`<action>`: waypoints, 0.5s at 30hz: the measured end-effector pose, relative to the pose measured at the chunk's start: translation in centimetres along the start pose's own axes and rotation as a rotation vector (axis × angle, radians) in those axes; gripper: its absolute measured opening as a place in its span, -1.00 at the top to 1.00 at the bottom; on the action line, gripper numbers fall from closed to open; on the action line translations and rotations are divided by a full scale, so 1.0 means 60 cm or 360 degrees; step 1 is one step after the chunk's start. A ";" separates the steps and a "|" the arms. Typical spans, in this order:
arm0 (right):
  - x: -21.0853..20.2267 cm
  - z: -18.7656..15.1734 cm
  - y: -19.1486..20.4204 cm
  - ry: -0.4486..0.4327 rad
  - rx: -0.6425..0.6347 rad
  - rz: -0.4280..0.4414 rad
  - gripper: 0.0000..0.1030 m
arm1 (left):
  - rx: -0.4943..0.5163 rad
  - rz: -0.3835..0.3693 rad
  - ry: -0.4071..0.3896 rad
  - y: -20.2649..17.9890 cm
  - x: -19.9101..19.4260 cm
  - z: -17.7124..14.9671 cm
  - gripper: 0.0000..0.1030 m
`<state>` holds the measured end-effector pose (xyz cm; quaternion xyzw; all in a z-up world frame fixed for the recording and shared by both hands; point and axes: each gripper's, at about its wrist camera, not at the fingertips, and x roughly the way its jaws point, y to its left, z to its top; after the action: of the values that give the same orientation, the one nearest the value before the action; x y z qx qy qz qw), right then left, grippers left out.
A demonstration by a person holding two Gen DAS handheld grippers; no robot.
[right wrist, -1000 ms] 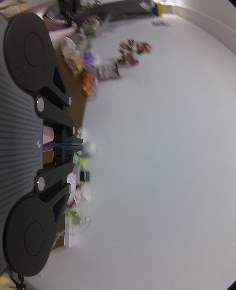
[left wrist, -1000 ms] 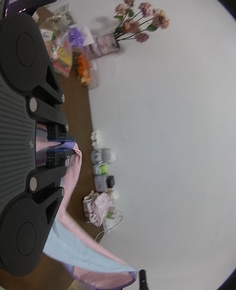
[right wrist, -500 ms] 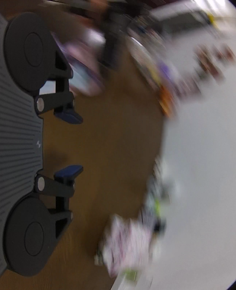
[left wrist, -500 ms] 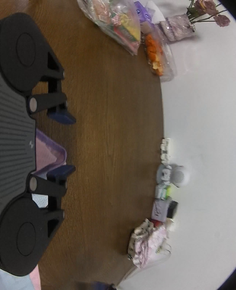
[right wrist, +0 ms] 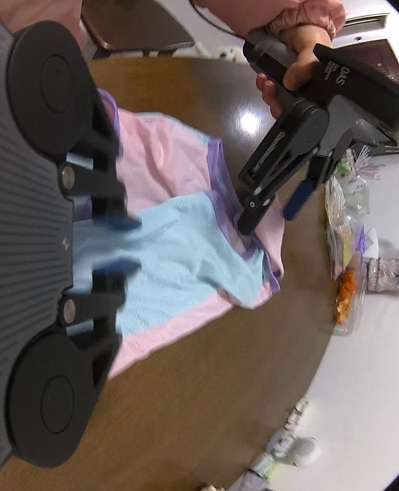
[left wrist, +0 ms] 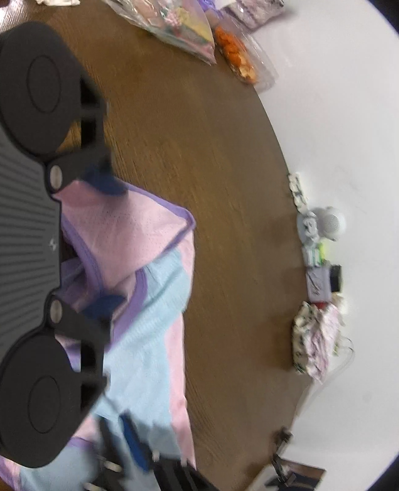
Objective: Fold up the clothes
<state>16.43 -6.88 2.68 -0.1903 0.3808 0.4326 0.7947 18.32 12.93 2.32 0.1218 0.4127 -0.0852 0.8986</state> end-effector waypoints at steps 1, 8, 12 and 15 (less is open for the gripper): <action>-0.003 0.003 -0.010 -0.0016 0.0026 -0.0020 0.95 | -0.0009 -0.0003 0.0014 0.003 0.004 -0.002 0.73; -0.077 0.034 -0.165 -0.0298 0.0445 -0.0256 0.96 | 0.0021 -0.0102 0.0065 -0.003 -0.012 -0.016 0.73; -0.084 0.050 -0.257 -0.0360 0.0686 -0.0305 0.96 | 0.0162 -0.0251 0.0129 -0.040 -0.032 -0.028 0.71; -0.064 0.058 -0.296 -0.0349 0.0786 -0.0316 0.93 | 0.0283 -0.0267 0.0113 -0.063 -0.052 -0.027 0.39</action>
<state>31.45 -16.58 7.36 0.0205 0.3660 0.2649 0.8919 14.18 9.93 3.08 0.1690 0.4438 -0.1921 0.8588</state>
